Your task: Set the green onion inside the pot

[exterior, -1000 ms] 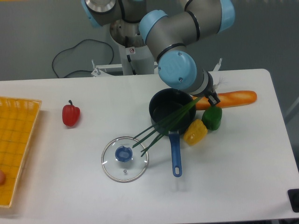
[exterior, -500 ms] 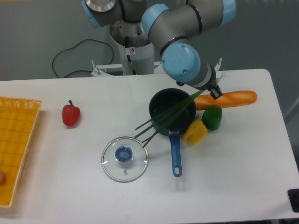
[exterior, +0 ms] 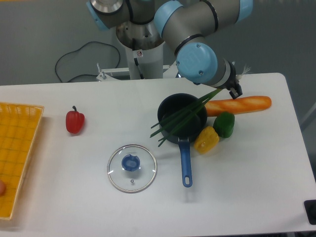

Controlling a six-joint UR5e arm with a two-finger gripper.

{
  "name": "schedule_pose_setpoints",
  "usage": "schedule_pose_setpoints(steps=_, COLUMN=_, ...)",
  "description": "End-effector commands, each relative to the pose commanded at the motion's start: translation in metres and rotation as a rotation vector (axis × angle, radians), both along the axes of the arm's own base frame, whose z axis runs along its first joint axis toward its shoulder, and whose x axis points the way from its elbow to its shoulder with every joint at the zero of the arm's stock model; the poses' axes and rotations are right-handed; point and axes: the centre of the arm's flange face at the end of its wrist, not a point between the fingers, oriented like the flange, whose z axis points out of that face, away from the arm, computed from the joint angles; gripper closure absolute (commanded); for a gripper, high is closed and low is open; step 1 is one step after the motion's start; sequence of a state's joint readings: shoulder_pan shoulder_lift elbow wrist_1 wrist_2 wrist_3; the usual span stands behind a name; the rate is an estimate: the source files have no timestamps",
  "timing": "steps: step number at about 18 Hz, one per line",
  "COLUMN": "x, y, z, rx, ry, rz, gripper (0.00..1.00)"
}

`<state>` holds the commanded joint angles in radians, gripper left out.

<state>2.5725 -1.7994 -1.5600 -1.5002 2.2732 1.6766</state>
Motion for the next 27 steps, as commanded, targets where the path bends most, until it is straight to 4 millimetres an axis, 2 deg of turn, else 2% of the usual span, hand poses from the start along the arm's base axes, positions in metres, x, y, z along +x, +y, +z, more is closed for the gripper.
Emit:
schedule_pose_setpoints(steps=4, x=0.003, y=-0.007, z=0.0, rx=-0.085, ry=0.005, rz=-0.043, gripper=0.78)
schedule_pose_setpoints(steps=7, x=0.005, y=-0.01, z=-0.01, rx=-0.146, ry=0.011, rz=-0.057, gripper=0.77)
schedule_pose_setpoints(steps=21, x=0.007, y=-0.006, z=-0.028, rx=-0.169, ry=-0.021, rz=-0.068, gripper=0.77)
schedule_pose_setpoints(steps=27, x=0.013, y=0.004, z=-0.04, rx=-0.167, ry=-0.036, rz=-0.08, gripper=0.78)
